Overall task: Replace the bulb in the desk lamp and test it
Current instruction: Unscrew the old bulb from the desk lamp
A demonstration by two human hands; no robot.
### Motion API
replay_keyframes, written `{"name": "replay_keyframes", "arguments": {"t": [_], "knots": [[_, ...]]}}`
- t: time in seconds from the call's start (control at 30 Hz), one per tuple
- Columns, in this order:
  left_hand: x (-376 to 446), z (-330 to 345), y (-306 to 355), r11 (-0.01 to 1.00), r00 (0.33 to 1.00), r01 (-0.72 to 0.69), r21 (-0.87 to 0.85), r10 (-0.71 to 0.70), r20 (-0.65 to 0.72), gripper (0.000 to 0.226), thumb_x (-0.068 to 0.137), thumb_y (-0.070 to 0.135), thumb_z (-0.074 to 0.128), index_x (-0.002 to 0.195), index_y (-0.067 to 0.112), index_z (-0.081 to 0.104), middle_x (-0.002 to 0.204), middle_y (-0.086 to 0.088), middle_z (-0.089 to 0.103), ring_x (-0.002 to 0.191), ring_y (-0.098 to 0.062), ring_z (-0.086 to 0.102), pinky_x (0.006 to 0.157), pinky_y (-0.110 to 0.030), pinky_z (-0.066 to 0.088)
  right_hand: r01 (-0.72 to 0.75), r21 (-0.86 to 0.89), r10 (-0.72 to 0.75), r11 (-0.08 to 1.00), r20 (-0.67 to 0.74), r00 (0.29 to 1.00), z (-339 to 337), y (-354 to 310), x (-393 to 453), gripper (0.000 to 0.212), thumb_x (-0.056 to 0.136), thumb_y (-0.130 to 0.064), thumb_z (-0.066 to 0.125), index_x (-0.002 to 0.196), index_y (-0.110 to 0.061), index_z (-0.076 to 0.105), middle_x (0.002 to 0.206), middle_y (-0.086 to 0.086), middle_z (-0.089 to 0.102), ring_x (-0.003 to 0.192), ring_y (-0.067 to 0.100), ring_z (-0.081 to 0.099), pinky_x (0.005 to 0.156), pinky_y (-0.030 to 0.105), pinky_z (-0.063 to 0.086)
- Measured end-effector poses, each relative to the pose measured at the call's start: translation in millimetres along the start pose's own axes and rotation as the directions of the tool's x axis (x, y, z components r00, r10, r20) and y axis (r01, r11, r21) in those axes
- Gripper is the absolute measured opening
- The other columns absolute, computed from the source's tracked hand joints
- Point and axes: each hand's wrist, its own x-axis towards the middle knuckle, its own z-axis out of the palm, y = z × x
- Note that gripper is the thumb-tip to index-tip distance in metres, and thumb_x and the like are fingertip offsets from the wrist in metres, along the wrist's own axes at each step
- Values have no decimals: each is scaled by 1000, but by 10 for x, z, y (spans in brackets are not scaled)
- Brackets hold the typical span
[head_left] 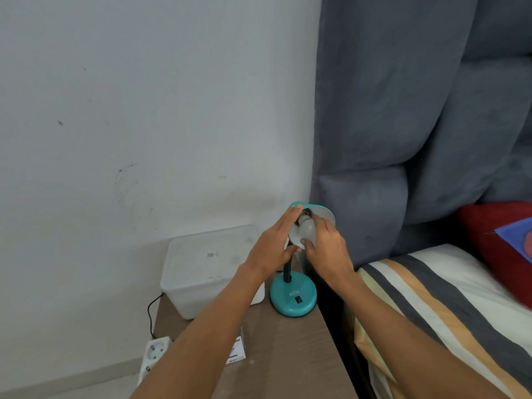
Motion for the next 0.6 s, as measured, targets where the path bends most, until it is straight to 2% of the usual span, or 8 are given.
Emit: {"name": "replay_keyframes", "arguments": {"t": [0.1, 0.17, 0.23, 0.3, 0.4, 0.47, 0.53, 0.6], "knots": [[8, -4, 5, 1000, 1000, 0, 8, 0, 0, 94, 88, 14, 80, 163, 22, 23, 168, 2, 29, 151, -18, 37, 122, -32, 37, 136, -70, -136, 988, 13, 991, -26, -8, -21, 73, 80, 4, 68, 147, -7, 40, 146, 17, 44, 135, 36, 40, 99, 47, 51], [10, -10, 1, 1000, 1000, 1, 11, -1, 3, 94, 88, 14, 80, 163, 22, 23, 169, 3, 29, 151, -17, 38, 122, -31, 37, 153, -60, -153, 986, 6, 988, -20, -19, -32, 77, 79, 1, 70, 148, -12, 38, 150, 17, 38, 140, 36, 34, 101, 48, 50], [6, -13, 2, 1000, 1000, 8, 6, -8, 9, 94, 88, 11, 79, 162, 23, 23, 168, 4, 29, 149, -17, 40, 121, -31, 38, 60, 4, -60, 998, -8, 998, 9, -23, -21, 77, 82, -9, 73, 148, -15, 35, 150, 15, 37, 134, 35, 43, 99, 48, 51], [2, -14, 6, 1000, 1000, 11, -5, -11, 6, 92, 89, 13, 78, 162, 22, 23, 168, 4, 30, 149, -17, 40, 120, -29, 38, -28, 30, 28, 999, 1, 1000, 12, -36, -9, 73, 85, -11, 73, 148, -10, 37, 147, 15, 43, 128, 36, 49, 99, 48, 50], [4, -8, 22, 1000, 1000, 5, 0, -5, 2, 91, 90, 15, 78, 163, 21, 23, 168, 2, 30, 150, -17, 38, 121, -27, 35, 130, -61, -130, 990, -10, 991, -7, -25, -44, 73, 79, 4, 72, 145, -5, 42, 146, 17, 46, 133, 36, 42, 99, 50, 51], [2, -6, 25, 1000, 1000, 1, 3, -1, 3, 92, 90, 15, 79, 163, 21, 23, 168, 2, 29, 151, -17, 37, 122, -27, 35, 162, -62, -163, 985, -26, 986, -8, -19, -75, 75, 78, 4, 72, 146, -10, 42, 148, 17, 41, 136, 37, 38, 98, 50, 52], [0, -10, 17, 1000, 1000, 8, 2, -8, 7, 93, 90, 15, 79, 163, 24, 21, 168, 4, 29, 151, -16, 36, 121, -24, 33, 103, -10, -104, 995, -50, 993, 20, -22, -90, 78, 79, -1, 73, 147, -16, 37, 150, 15, 35, 133, 37, 43, 96, 47, 52], [-1, -18, 14, 1000, 1000, 17, 1, -17, 10, 94, 89, 14, 79, 163, 25, 21, 168, 4, 29, 150, -15, 37, 121, -24, 33, -16, 60, 19, 998, -48, 999, 24, -39, -79, 77, 83, -9, 73, 148, -15, 33, 149, 14, 39, 125, 36, 51, 96, 45, 51]]}}
